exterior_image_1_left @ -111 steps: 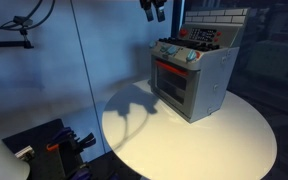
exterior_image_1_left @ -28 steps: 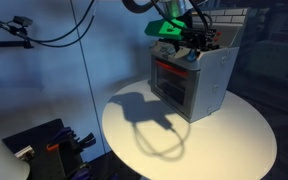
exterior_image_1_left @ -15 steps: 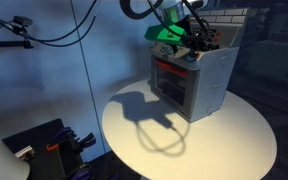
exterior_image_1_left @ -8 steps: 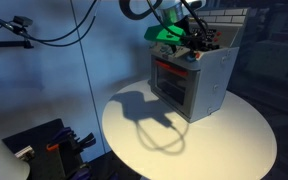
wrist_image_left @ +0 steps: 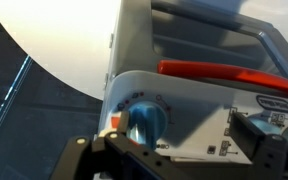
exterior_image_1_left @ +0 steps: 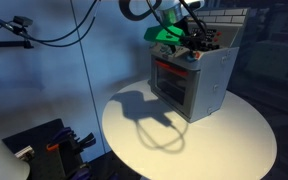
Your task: Turn the knob on the far right to the right
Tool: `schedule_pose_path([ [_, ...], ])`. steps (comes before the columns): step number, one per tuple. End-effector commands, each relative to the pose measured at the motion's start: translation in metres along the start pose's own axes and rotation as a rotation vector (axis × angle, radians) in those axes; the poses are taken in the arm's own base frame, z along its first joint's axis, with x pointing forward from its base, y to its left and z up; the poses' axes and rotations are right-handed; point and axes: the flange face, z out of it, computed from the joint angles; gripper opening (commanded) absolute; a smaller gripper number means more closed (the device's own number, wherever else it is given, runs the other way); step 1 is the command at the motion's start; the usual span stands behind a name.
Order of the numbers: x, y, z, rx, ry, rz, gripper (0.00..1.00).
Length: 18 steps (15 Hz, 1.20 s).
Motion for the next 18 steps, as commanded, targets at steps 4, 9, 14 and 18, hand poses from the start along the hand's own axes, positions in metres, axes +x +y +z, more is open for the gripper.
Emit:
schedule_pose_path([
  [4,0.0048,-0.0008,0.0035,-0.003,0.022,-0.016,1.0],
  [9,0.0049,-0.0014,0.0033,-0.003,0.023,-0.017,1.0],
  [14,0.0045,-0.0013,0.001,-0.007,0.029,-0.018,0.82],
  [18,0.0043,0.0046,-0.0031,-0.027,0.046,-0.009,0.59],
])
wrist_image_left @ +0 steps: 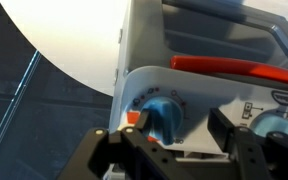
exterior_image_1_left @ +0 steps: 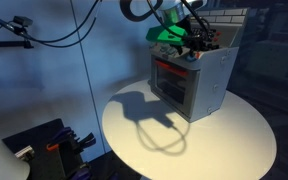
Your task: Turn the knob on the far right to the right
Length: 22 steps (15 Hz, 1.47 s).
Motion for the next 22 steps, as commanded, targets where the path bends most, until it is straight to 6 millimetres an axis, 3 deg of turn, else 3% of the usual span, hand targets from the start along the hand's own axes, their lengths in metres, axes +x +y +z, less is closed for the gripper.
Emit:
schedule_pose_path([
  [1,0.003,-0.003,-0.001,-0.001,0.021,-0.014,0.63],
  [5,0.004,-0.002,-0.003,-0.006,0.026,-0.009,0.59],
  [6,0.004,-0.002,-0.003,-0.007,0.027,-0.009,0.46],
  [7,0.004,-0.002,-0.004,-0.008,0.029,-0.008,0.43],
  [12,0.003,0.004,-0.008,-0.025,0.046,0.002,0.11],
  [14,0.003,0.006,-0.01,-0.03,0.048,0.007,0.07],
  [22,0.001,0.009,-0.011,-0.043,0.043,0.036,0.07],
])
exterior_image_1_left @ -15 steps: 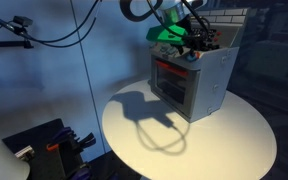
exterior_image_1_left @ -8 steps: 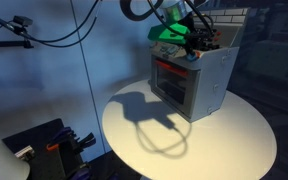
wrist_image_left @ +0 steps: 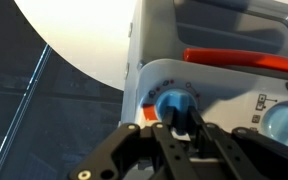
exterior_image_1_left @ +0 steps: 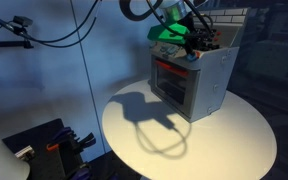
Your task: Turn the knob on the far right to the right
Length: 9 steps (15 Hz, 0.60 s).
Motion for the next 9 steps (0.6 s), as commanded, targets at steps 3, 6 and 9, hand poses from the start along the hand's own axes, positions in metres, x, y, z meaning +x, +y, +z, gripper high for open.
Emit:
schedule_pose_path([
  [3,-0.0001,-0.0015,-0.0049,-0.007,0.009,0.044,0.07],
  [6,-0.0017,-0.0016,-0.0071,-0.002,0.006,0.082,0.07],
  [9,-0.0026,-0.0017,-0.01,0.001,0.009,0.127,0.07],
])
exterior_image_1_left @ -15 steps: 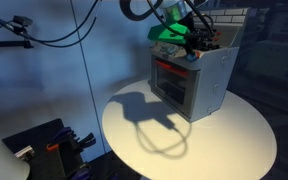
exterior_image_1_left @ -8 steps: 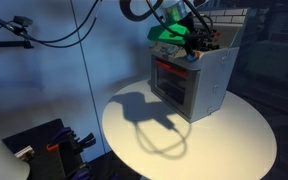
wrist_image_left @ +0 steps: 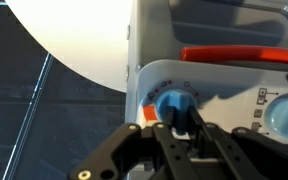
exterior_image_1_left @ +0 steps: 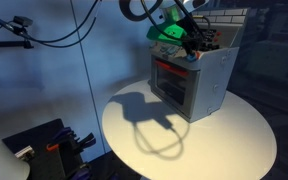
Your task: Turn the knob on the far right to the right
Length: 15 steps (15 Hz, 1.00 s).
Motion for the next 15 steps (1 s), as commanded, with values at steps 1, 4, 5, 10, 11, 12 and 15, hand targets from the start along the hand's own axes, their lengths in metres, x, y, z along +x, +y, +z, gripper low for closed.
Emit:
schedule_pose_path([
  [1,-0.003,-0.002,-0.011,0.007,0.008,0.069,0.07],
  [4,-0.003,-0.003,-0.016,0.018,0.005,0.118,0.07],
  [5,-0.004,-0.004,-0.018,0.024,0.002,0.136,0.07],
  [10,-0.004,-0.002,-0.025,0.045,-0.006,0.208,0.07],
  [11,-0.004,-0.002,-0.026,0.047,-0.007,0.219,0.05],
  [12,-0.005,-0.001,-0.026,0.047,-0.008,0.222,0.0],
  [15,-0.005,0.0,-0.03,0.05,-0.014,0.232,0.08],
])
